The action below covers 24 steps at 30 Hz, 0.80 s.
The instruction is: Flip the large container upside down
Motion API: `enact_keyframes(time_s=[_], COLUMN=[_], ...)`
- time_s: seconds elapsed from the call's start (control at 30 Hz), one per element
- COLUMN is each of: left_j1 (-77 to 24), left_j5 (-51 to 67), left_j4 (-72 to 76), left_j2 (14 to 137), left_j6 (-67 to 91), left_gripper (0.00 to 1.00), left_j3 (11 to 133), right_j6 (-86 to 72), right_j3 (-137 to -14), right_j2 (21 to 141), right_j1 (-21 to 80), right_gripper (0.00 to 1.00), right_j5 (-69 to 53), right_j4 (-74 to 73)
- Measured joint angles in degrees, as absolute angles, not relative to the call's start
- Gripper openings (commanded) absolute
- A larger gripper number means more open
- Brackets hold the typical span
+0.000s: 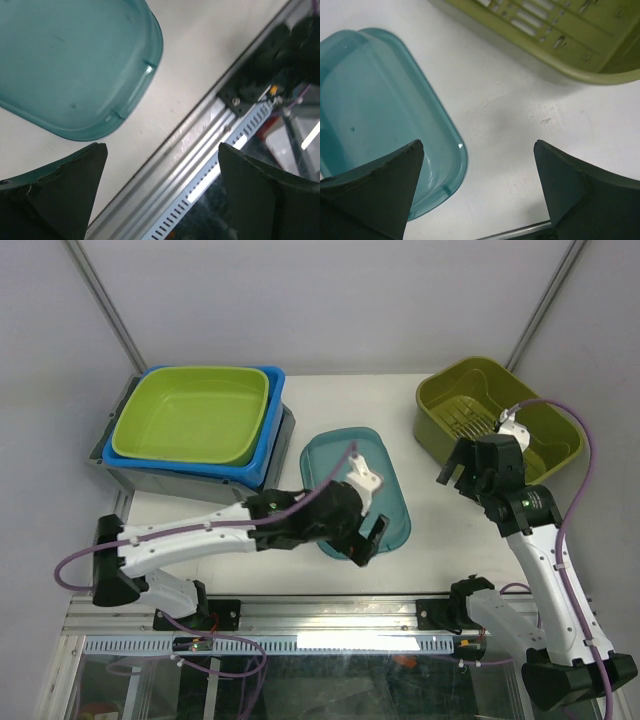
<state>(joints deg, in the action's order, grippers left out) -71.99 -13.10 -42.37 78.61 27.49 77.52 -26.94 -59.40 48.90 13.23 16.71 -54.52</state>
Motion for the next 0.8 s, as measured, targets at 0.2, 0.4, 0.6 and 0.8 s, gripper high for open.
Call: enact_keyframes(time_s=[0.2,0.4,0.6,0.8], left_j1=[-76.88,-76.79,-72.29,-63.44], left_j5=[-6.81,-2.98,-2.98,-2.33], left_j4=[-40.84,-35.38,-30.59,-26.22], left_j2=[91.09,101.32,107.28,107.53], left_j6=[27.07,26.0,26.15,25.52], left_gripper=[0.99,0.99,0.99,0.99], left_j3=[75.33,75.07,74.91,74.85], right_j6=[-19.11,-9.65,-5.34,-3.2], right_j3=[-60.14,-61.87,-65.39,-69.28], right_j2=[48.42,51.77,61.95,72.27], right_j1=[13.23,12.75,9.13,6.76], right_gripper=[0.99,0.99,0.98,0.97], right_j5=[23.29,22.65,18.24,17.54], right_j4=[-50.02,-45.58,-43.51,-43.16])
